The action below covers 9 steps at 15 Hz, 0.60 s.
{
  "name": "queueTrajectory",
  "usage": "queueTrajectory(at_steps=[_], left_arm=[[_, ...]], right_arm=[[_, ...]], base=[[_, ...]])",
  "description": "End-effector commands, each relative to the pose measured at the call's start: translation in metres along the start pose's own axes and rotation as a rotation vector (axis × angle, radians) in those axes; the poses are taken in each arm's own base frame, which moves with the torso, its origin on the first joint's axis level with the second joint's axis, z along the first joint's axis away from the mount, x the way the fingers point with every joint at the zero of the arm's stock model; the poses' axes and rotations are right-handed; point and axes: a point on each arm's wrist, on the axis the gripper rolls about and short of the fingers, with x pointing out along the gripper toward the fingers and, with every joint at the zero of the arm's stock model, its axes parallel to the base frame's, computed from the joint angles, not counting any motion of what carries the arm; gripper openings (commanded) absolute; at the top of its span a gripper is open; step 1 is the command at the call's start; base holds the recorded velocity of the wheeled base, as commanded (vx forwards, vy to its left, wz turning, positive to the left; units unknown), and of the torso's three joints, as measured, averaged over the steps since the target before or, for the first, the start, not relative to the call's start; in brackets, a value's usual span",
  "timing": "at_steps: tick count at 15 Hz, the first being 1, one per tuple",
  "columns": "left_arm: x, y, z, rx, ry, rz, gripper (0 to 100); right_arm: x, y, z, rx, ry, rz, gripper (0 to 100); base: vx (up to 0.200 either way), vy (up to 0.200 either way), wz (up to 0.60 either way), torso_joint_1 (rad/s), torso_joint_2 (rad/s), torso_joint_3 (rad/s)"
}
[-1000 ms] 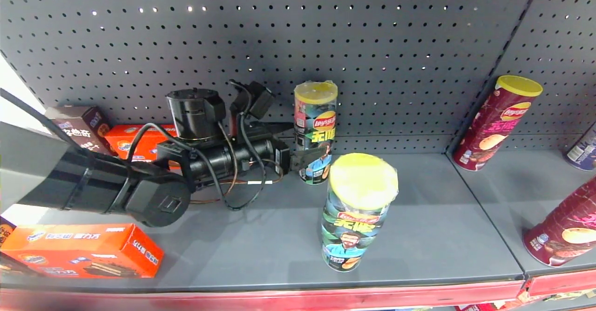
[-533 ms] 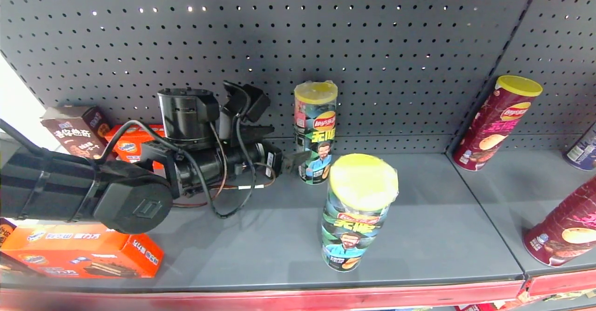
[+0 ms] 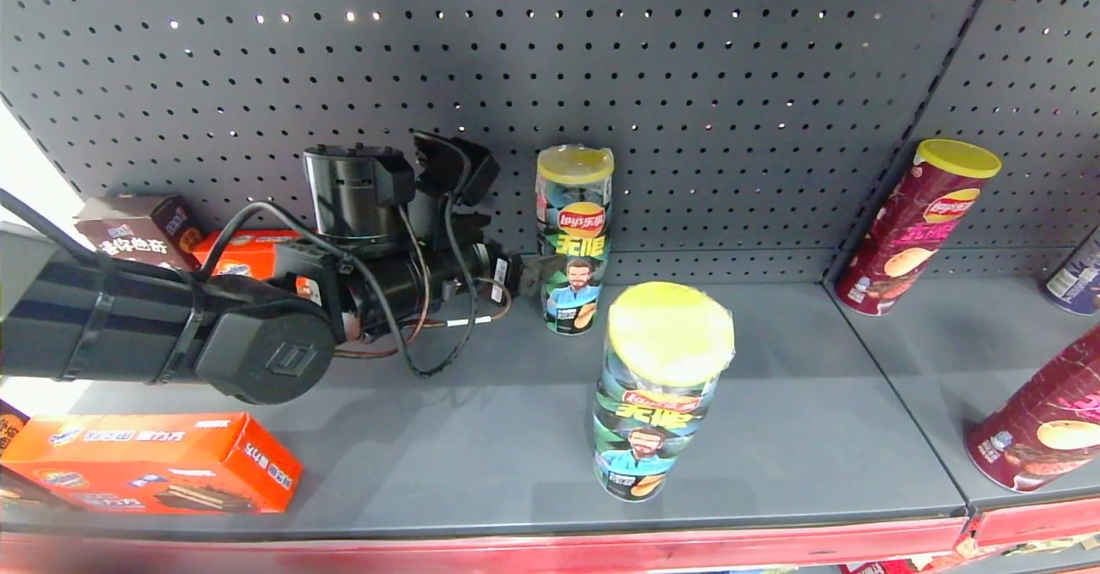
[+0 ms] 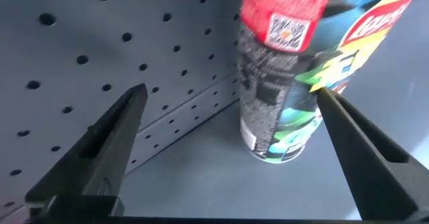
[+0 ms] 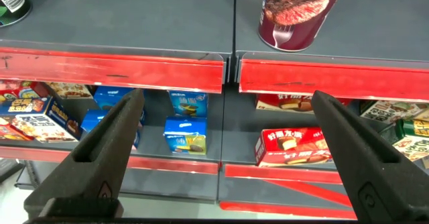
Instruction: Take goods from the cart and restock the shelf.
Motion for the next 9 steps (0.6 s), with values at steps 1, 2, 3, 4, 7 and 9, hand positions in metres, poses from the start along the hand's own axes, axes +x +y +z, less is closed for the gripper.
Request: queueTrajectory(at_steps=[1, 2, 3, 4, 7, 9], left_arm=[[0.0, 0.001, -0.001, -0.002, 0.004, 0.008, 100], [-0.001, 0.001, 0.0, -0.001, 0.002, 0.01, 100], [-0.001, 0.001, -0.001, -0.002, 0.005, 0.009, 100], [-0.003, 0.001, -0.002, -0.002, 0.011, 0.012, 100], [-0.017, 0.002, -0.001, 0.0, 0.018, 0.04, 100], [-0.024, 0.008, -0.002, 0.037, 0.029, 0.069, 100]], right_arm=[[0.0, 0.0, 0.0, 0.0, 0.002, 0.001, 100], [0.0, 0.0, 0.0, 0.0, 0.001, 0.001, 100], [0.0, 0.0, 0.0, 0.0, 0.001, 0.001, 100], [0.0, 0.0, 0.0, 0.0, 0.002, 0.001, 100], [0.0, 0.0, 0.0, 0.0, 0.002, 0.002, 100], [0.0, 0.0, 0.0, 0.0, 0.002, 0.001, 100]], base=[[0.0, 0.0, 0.0, 0.0, 0.0, 0.0], [0.0, 0.0, 0.0, 0.0, 0.0, 0.0], [0.0, 0.0, 0.0, 0.0, 0.0, 0.0], [0.0, 0.0, 0.0, 0.0, 0.0, 0.0], [0.0, 0.0, 0.0, 0.0, 0.0, 0.0], [0.0, 0.0, 0.0, 0.0, 0.0, 0.0]])
